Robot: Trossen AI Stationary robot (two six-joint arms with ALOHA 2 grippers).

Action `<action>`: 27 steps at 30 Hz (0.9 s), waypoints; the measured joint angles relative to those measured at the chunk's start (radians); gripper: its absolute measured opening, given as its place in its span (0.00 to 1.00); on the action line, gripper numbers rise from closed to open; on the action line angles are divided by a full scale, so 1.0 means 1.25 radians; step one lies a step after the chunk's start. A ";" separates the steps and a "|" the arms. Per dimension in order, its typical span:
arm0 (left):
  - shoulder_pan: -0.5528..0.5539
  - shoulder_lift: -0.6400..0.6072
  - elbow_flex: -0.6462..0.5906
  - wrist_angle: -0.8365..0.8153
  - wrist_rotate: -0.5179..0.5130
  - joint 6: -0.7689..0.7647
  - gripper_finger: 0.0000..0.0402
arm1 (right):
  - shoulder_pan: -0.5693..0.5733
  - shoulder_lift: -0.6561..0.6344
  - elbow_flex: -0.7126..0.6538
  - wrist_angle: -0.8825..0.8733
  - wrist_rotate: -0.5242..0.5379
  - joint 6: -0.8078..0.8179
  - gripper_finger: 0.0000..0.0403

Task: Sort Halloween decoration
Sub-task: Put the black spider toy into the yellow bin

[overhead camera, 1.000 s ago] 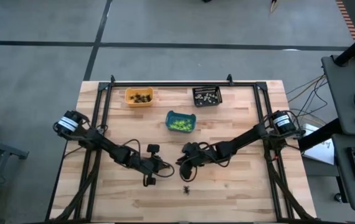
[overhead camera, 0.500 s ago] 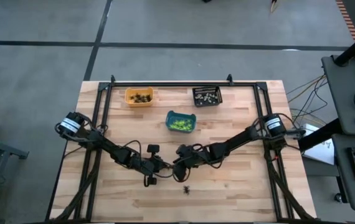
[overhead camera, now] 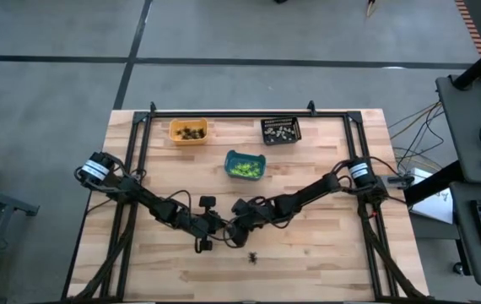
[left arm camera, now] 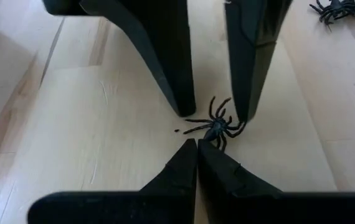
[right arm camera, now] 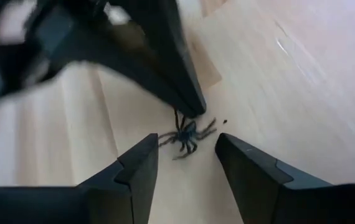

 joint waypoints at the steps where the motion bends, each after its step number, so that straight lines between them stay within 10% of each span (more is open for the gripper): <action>1: 0.000 0.000 -0.002 0.004 0.000 0.000 0.00 | 0.000 -0.003 0.001 -0.013 0.000 -0.042 0.42; 12: 0.000 0.001 -0.018 0.034 0.004 0.000 0.00 | 0.022 -0.038 0.002 -0.067 0.003 -0.498 0.42; 27: -0.009 -0.042 -0.015 0.000 0.018 0.020 0.00 | 0.044 -0.021 0.001 -0.056 0.072 -0.591 0.42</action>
